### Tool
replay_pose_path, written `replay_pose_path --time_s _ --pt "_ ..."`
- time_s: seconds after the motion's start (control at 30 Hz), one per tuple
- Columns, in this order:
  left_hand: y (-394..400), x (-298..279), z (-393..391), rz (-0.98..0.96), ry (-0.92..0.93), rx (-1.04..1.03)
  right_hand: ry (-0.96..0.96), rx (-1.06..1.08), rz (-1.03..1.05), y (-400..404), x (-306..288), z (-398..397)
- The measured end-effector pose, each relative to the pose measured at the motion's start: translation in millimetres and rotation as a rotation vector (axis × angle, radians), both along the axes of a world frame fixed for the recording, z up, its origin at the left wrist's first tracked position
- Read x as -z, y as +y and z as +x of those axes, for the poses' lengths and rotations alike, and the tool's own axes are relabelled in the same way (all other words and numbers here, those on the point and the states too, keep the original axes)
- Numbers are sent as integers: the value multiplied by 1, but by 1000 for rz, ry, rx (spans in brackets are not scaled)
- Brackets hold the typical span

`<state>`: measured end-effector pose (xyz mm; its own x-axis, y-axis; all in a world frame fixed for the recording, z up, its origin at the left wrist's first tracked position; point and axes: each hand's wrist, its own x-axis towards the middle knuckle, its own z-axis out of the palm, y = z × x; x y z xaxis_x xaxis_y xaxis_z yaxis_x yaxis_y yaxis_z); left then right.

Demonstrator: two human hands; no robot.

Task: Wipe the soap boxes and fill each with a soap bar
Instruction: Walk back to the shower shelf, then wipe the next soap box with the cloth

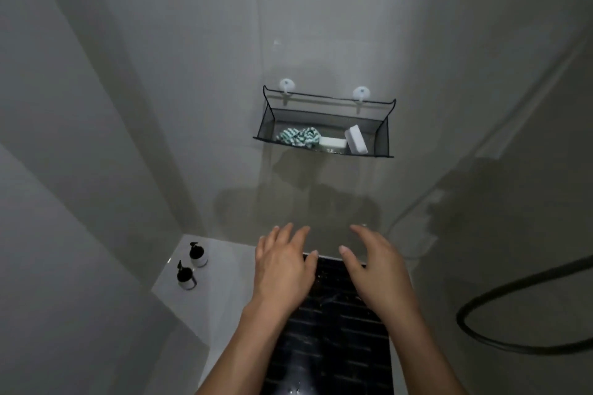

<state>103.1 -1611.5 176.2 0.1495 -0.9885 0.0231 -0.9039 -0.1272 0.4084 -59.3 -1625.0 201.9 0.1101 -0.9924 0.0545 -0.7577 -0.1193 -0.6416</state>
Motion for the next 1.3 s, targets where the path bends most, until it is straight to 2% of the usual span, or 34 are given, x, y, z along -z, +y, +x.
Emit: replay_pose_path --time_s 0.4,0.73,0.87,1.1,1.3 --pt "-127 -8 45 -52 19 54 3 80 -45 -119 -9 39" --pt "-244 -13 43 -83 -2 -8 -15 55 -41 -255 -4 35" --pt "-292 -16 35 -102 -15 -24 35 28 -21 -306 -4 29" --pt "-346 -6 28 19 -9 0 142 -46 144 -353 3 32" --pt "-373 1 29 129 29 65 149 -30 187 -357 9 37"
